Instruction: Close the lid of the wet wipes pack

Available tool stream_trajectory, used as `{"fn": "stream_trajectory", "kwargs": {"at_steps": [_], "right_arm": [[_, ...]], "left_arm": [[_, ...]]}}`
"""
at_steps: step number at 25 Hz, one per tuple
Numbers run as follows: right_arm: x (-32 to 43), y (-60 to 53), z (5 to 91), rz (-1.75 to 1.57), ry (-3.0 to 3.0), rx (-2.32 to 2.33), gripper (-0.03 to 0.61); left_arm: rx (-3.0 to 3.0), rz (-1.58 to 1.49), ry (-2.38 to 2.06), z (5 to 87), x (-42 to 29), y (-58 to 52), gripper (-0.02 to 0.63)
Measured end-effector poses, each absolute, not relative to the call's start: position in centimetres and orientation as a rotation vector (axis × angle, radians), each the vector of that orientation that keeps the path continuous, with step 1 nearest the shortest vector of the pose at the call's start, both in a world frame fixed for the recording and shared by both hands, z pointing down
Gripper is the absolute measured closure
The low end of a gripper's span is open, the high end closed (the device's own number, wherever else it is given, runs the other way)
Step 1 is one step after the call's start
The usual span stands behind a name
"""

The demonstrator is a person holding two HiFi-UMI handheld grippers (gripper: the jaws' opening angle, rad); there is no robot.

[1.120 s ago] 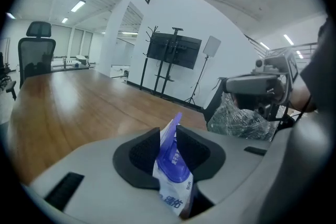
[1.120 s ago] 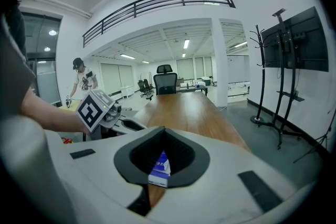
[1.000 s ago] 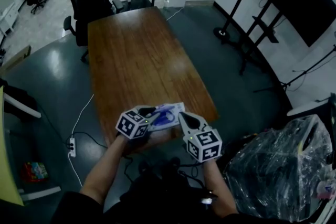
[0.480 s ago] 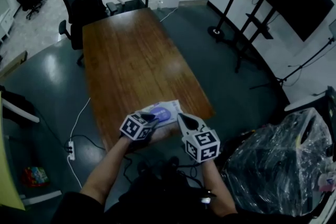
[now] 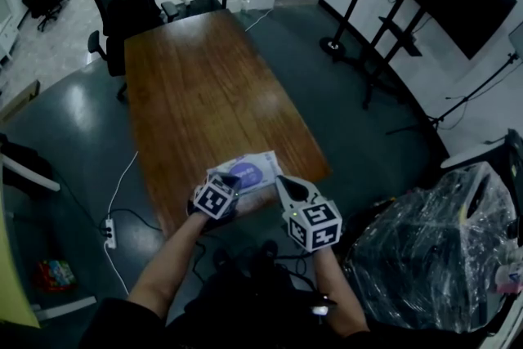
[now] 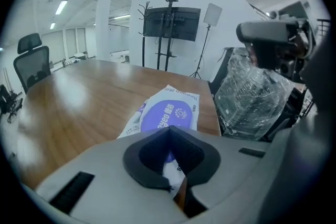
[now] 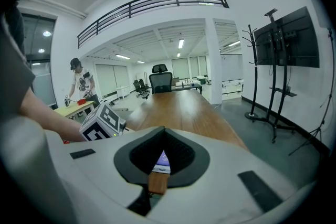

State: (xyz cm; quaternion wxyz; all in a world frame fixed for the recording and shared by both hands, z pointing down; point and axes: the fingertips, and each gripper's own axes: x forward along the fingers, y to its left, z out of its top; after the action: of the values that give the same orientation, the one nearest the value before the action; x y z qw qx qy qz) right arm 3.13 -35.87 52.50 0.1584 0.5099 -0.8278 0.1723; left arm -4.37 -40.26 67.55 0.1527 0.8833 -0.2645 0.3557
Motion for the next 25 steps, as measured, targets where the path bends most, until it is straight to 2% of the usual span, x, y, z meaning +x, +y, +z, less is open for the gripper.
{"fn": "stream_trajectory", "kwargs": {"at_steps": [3,15,25], "right_arm": [[2.9,-35.8,52.5,0.491,-2.368,1.452,0.572],[4.3,-32.9,53.0,0.497,-2.313,1.490,0.572],[5.9,-31.7,48.7,0.422,-2.559,1.345,0.572]], "left_arm": [[2.544,1.062,-0.765,67.9,-4.3,-40.2,0.618],[2.555,0.918,-0.831,65.9,-5.0,-39.6,0.618],[2.662,0.541,-1.102,54.2,-2.1,-35.4,0.618]]}}
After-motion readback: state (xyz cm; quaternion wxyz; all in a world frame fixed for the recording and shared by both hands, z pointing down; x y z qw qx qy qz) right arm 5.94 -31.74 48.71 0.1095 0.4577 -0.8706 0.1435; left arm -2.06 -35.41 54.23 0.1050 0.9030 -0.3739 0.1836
